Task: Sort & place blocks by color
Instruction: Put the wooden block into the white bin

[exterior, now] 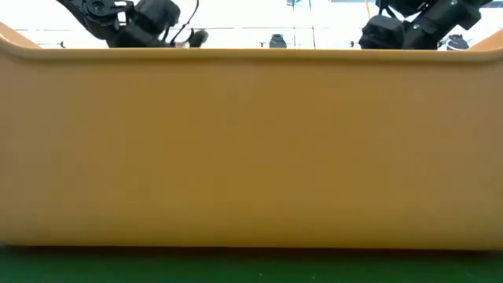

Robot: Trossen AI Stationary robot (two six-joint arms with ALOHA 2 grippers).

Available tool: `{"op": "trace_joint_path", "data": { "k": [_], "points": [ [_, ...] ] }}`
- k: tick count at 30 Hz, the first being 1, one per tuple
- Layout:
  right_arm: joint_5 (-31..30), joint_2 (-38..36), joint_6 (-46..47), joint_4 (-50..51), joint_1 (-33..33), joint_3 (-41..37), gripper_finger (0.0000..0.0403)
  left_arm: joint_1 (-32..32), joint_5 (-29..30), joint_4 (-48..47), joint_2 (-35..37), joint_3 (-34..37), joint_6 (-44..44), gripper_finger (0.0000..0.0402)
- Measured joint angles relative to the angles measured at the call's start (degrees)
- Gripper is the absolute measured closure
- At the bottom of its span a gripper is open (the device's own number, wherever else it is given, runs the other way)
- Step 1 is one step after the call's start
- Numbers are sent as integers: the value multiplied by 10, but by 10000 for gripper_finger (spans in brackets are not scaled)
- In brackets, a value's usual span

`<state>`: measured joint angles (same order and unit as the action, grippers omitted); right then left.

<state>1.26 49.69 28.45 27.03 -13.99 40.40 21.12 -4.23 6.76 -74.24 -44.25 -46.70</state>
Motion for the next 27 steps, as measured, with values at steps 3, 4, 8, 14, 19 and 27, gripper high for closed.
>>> {"op": "trace_joint_path", "data": {
  "k": [3, 4, 8, 14, 19, 27],
  "points": [
    [18, 2, -90, -9, 15, -1, 83, -48, 0, 71, 0, 0, -1, 227],
    [21, 4, -125, -25, 20, -5, 83, -64, 0, 92, 0, 0, -1, 227],
    [39, 23, -205, -106, 34, -45, 83, -126, 5, 158, 0, 0, -2, 227],
    [80, 82, -237, -284, 58, -119, 83, -202, 28, 181, 0, 0, -25, 227],
    [80, 133, -291, -397, 83, -155, 83, -246, 62, 180, 0, 0, -29, 227],
    [77, 250, -258, -546, 126, -185, 83, -267, 68, 177, 0, 0, -32, 227]
  ]
}}
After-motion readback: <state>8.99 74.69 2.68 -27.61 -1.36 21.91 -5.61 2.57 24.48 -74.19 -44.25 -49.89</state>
